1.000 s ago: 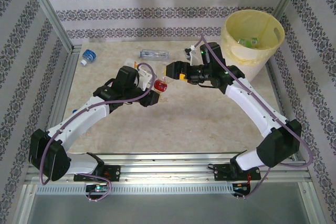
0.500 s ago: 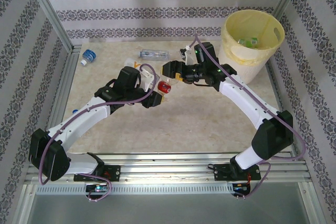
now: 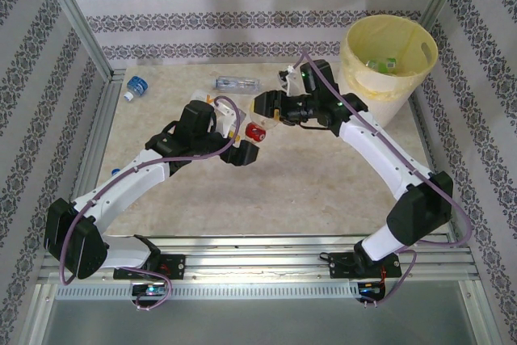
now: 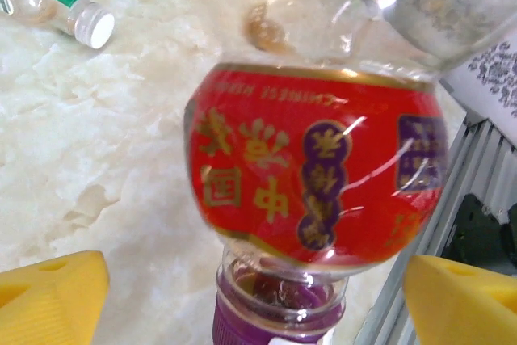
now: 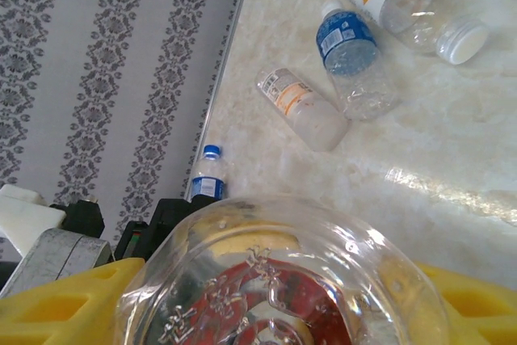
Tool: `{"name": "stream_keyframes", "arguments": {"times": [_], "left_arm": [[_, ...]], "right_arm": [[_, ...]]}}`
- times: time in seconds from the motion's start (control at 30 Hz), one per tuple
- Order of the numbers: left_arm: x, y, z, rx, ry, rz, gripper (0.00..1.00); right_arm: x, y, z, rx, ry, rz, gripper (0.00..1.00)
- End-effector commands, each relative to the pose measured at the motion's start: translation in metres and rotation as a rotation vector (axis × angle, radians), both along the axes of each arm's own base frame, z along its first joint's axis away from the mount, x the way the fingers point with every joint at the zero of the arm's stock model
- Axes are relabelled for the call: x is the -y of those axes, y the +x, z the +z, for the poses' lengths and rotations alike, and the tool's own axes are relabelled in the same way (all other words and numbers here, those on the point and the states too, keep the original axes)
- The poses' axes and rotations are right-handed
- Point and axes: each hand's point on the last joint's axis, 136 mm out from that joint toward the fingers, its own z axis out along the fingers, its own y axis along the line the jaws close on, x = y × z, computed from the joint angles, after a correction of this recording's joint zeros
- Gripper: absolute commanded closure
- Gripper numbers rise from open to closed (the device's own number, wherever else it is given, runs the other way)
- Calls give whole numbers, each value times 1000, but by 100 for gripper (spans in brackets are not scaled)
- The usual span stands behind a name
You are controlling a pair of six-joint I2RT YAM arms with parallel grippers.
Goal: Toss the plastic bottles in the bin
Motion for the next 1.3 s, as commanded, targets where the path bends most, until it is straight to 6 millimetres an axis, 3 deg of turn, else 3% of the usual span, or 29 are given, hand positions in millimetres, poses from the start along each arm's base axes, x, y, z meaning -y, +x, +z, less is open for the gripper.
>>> {"name": "stream_keyframes", "arguments": {"times": [0.0,0.3,0.63,1.03,1.27], "left_arm": [[6,5,21,70,-58,18,0],[1,13,24,67,-109,67,0],[-13,25,34,104,-137,156,0],[-31,32,37,129,-134,250,0],[-38,34,36,130,-123,285,0]], "right_arm": [[24,7,26,87,-73,-66,41],[105,27,87,339,-308,-318,52],[200,29,188,741,-483,-652,56],[250,-7,297,1229,-498,-909,59],[258,-28,337,1418,-472,-981,59]]}}
